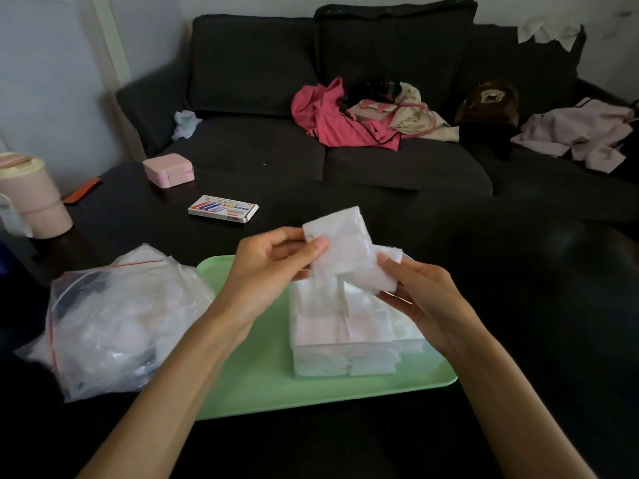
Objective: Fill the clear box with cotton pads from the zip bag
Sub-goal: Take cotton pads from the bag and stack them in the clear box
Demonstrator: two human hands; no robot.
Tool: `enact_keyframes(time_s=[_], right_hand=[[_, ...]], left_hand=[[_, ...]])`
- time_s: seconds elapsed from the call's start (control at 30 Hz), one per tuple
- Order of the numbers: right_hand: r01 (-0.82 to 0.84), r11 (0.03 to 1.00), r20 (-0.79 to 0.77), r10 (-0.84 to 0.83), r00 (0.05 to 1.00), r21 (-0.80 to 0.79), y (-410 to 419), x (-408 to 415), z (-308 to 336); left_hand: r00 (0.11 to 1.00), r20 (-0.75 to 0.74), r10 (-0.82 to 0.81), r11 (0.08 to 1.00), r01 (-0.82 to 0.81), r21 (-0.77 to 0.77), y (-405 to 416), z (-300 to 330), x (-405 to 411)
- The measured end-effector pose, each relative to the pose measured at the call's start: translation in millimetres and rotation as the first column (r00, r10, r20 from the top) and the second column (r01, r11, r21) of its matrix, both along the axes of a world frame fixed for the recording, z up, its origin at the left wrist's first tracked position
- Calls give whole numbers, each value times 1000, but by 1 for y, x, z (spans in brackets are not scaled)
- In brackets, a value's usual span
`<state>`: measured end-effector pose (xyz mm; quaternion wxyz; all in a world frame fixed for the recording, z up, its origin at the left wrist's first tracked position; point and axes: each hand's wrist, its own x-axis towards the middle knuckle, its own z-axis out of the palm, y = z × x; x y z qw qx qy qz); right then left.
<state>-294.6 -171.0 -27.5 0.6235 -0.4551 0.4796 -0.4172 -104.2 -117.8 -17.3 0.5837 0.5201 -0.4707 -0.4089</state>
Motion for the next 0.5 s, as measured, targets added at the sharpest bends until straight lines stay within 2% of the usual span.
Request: enact_keyframes(time_s=[0.1, 0.33, 0.43, 0.5], right_hand=[[-89, 996, 16, 88, 996, 14, 5, 6, 2], [-194, 974, 160, 174, 972, 117, 7, 8, 9], [-235, 972, 14, 235, 972, 2, 9, 8, 7], [-204, 977, -45, 202, 978, -65, 9, 5, 7]], left_hand=[[989, 144, -23, 1000, 24, -9, 4, 2, -8], [918, 362, 163, 987, -153, -56, 2, -4, -10], [872, 453, 187, 982, -175, -69, 0, -7, -13], [856, 483, 183, 983, -155, -96, -2, -11, -16]])
